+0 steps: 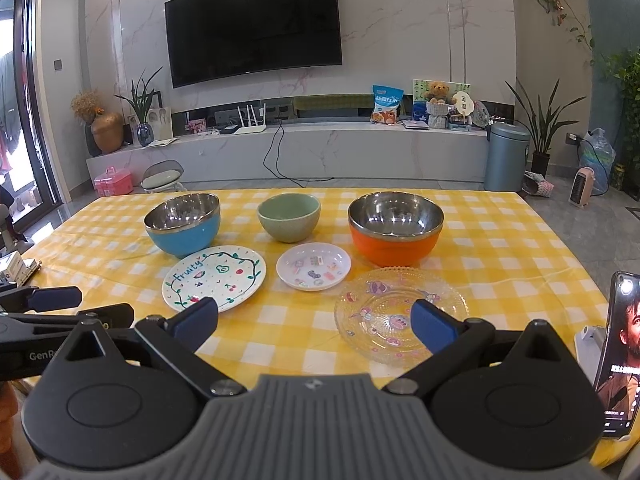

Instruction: Organize plates and bowls

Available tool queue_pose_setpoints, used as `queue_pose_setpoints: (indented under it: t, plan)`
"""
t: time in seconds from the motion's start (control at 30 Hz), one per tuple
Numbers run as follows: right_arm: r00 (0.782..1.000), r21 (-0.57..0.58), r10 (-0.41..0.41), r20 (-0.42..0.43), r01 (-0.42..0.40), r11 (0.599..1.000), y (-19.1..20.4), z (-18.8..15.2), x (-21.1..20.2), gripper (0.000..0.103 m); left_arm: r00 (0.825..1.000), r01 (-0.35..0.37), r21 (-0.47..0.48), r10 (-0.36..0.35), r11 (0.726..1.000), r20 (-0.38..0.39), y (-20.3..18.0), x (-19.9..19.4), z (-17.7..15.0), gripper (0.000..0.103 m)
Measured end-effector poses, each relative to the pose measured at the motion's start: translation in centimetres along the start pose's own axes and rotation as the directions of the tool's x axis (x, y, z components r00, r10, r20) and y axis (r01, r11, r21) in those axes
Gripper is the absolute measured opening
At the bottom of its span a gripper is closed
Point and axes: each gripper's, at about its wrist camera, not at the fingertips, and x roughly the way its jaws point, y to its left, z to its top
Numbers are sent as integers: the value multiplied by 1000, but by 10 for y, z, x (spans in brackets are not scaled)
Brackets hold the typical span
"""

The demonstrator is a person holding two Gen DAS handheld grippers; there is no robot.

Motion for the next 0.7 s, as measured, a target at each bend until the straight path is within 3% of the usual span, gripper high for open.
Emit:
queue_pose_setpoints:
  t: [0.7]
  plan:
    - [1000,2,-2,-4,2,1000,1,-1,2,100,1000,-1,-3,1,1000,-3,0,0,0,82]
